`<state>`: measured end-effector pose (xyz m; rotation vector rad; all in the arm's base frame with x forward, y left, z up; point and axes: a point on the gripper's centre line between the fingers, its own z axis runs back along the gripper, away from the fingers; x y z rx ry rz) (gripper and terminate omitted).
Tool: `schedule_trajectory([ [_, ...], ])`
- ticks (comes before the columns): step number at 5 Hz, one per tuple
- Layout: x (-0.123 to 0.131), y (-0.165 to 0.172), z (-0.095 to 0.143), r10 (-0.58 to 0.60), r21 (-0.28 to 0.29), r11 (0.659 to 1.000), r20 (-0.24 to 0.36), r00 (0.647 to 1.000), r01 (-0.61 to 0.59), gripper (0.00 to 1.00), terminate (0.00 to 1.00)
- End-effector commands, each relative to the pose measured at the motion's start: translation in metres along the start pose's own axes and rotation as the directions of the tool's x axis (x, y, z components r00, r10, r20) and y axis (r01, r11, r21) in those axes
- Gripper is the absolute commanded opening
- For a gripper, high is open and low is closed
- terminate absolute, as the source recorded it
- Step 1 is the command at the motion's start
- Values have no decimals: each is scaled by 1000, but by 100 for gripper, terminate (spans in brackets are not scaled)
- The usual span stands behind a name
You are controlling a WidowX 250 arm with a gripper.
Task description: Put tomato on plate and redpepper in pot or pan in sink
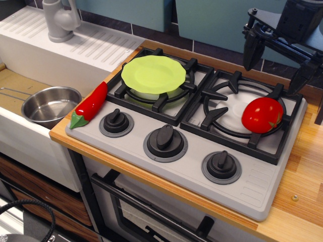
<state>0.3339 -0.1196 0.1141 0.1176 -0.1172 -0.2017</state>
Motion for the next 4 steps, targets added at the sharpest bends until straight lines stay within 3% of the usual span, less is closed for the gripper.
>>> schedule_trajectory([
  [1,0,0,0,0,0,1000,0,1000,0,100,0],
  [4,9,-1,-33,-20,-42,999,73,997,23,100,0],
])
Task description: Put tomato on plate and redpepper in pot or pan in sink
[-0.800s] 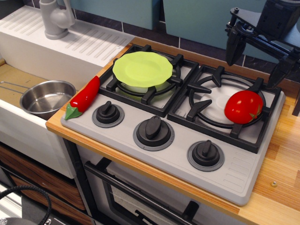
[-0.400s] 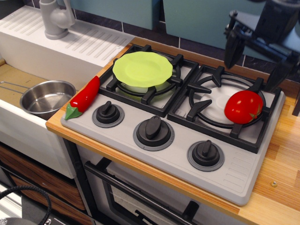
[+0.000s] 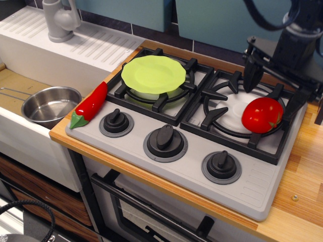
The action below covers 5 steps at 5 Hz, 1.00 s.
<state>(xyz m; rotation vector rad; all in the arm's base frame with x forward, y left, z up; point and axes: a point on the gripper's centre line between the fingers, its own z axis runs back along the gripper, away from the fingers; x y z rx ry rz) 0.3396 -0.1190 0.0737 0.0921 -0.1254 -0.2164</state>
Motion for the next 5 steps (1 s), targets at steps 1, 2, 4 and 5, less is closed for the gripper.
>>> schedule_trajectory([
  [1,7,5,7,-15,-16,1000,68,998,16,100,0],
  [2,7,5,6,-21,-15,1000,82,996,22,100,0],
  [4,10,1,1,-16,-21,1000,101,995,18,100,0],
  [5,18,3,-9,-21,-28,999,120,993,24,100,0],
])
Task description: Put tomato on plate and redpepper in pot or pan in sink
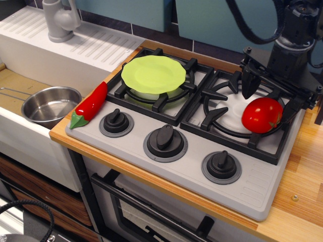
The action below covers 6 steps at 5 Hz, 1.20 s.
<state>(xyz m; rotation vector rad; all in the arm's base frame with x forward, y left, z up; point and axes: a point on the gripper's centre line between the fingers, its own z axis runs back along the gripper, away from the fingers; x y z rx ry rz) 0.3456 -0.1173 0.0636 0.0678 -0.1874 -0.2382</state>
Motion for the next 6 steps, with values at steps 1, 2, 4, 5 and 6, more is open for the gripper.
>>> schedule_trajectory([
  [1,19,5,-10,-21,-20,1000,74,997,23,100,0],
  [2,20,8,-12,-26,-25,999,71,997,28,100,0],
  [4,20,5,-3,-11,-26,1000,25,1000,11,0,0],
  [5,20,3,0,-6,-29,1000,15,1000,6,0,0],
  [6,20,2,5,1,-35,999,2,1000,-1,0,0],
])
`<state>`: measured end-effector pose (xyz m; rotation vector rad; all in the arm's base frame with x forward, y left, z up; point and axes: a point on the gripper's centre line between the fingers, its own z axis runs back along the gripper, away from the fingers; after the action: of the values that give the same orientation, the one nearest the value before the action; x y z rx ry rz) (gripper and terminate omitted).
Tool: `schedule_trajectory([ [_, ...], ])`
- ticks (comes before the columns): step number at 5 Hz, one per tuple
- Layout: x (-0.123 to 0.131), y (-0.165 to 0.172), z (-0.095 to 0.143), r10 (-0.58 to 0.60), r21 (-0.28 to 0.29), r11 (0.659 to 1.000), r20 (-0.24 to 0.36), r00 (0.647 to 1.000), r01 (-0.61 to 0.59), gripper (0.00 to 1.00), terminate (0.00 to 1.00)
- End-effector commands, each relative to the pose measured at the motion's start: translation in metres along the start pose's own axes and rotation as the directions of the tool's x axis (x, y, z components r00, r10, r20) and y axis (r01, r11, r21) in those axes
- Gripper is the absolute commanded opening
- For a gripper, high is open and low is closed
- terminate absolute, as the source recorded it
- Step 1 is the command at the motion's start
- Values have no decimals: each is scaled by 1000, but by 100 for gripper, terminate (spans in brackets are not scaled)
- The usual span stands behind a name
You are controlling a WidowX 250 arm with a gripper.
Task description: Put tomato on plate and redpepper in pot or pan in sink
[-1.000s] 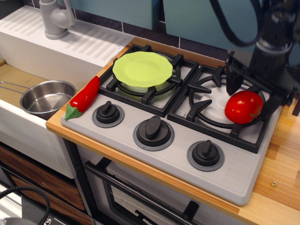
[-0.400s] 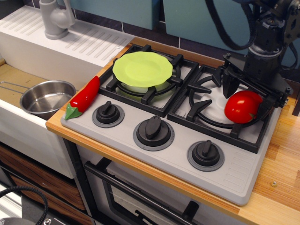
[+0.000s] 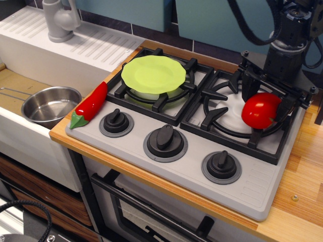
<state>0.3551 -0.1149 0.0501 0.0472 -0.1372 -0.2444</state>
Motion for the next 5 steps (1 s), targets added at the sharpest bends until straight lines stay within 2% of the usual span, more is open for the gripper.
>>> schedule_trajectory([
  [1,9,-2,33,6,-8,1000,37,999,-6,0,0],
  [2,4,1,48,-2,-7,1000,7,1000,2,0,0],
  [3,-3,12,58,-14,-17,1000,2,1000,15,0,0],
  [5,-17,51,65,-70,-15,997,5,998,70,0,0],
])
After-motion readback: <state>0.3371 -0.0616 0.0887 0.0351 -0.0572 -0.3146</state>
